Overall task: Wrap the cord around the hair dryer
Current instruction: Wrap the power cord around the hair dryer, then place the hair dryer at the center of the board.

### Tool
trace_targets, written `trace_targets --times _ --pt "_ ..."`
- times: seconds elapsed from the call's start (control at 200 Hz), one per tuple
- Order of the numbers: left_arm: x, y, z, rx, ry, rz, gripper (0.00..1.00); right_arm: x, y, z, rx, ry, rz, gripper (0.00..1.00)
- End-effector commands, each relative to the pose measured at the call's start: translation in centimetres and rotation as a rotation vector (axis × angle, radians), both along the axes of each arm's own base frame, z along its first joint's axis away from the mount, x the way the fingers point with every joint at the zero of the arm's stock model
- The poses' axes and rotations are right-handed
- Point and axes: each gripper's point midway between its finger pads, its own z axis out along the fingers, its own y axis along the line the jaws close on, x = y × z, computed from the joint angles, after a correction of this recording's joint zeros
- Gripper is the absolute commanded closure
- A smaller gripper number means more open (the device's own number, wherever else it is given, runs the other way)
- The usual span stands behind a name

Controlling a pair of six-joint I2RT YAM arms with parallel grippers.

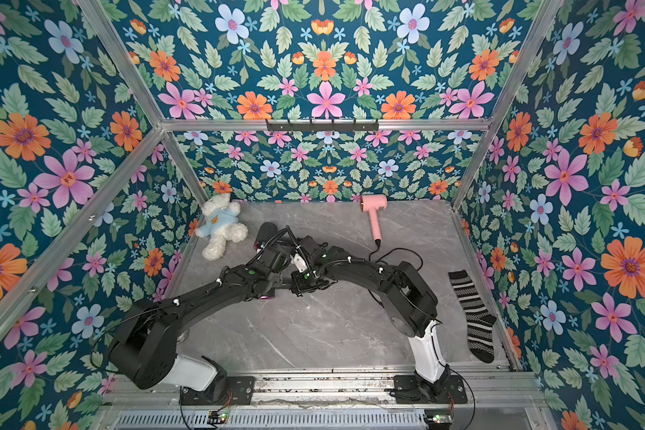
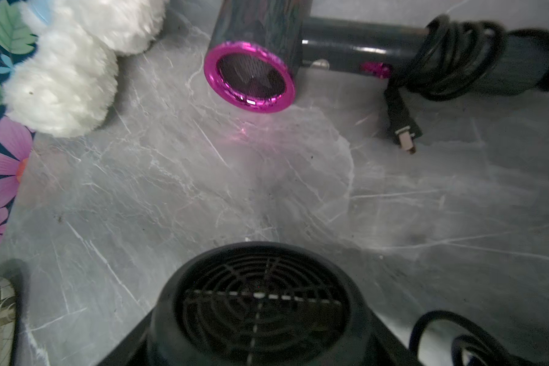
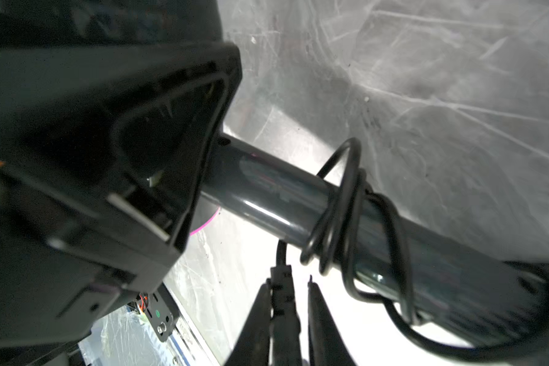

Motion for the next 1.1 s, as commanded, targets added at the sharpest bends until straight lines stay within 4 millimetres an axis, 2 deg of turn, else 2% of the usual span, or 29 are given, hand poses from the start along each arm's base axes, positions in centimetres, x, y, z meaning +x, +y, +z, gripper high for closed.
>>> trace_targets --times 0.0,0.175,0.325,0.515,0.64,0.765,0.835,0.97,1.095 --pt "0.1 0.1 -1.3 0.013 0.066 -0.064 1.00 1.9 1.5 0.5 0.050 -0.029 -0.034 1.00" --pt "1.3 1.7 -2.7 0.012 0.153 -0.096 1.00 3.2 2.4 -1.7 0.030 0.000 -0.039 1.00" --pt "2.8 2.6 -3.7 0.037 0.210 -0.134 1.00 4.1 2.9 -2.3 0.041 0.006 -0.066 1.00" --pt "5.2 2.9 -5.2 0.047 0.247 -0.184 1.00 5.3 2.5 -3.3 0.004 -0.012 -0.112 1.00" --pt "6.2 3.7 -6.2 0.074 0.296 -0.193 1.00 5.3 1.6 -5.0 -0.054 -0.002 -0.129 1.00" --pt "6.8 4.6 -7.1 0.091 0.341 -0.192 0.77 5.0 0.7 -6.7 -0.102 0.010 -0.140 1.00" --pt "7.0 5.0 -7.6 0.106 0.363 -0.193 0.54 4.9 0.5 -7.3 -0.120 0.013 -0.144 1.00" --pt "7.6 5.2 -7.5 0.121 0.374 -0.196 0.23 4.8 0.1 -7.3 -0.143 0.013 -0.136 0.86" --pt "8.2 4.9 -6.8 0.114 0.355 -0.202 0.07 4.4 -0.2 -6.4 -0.153 0.011 -0.131 0.70"
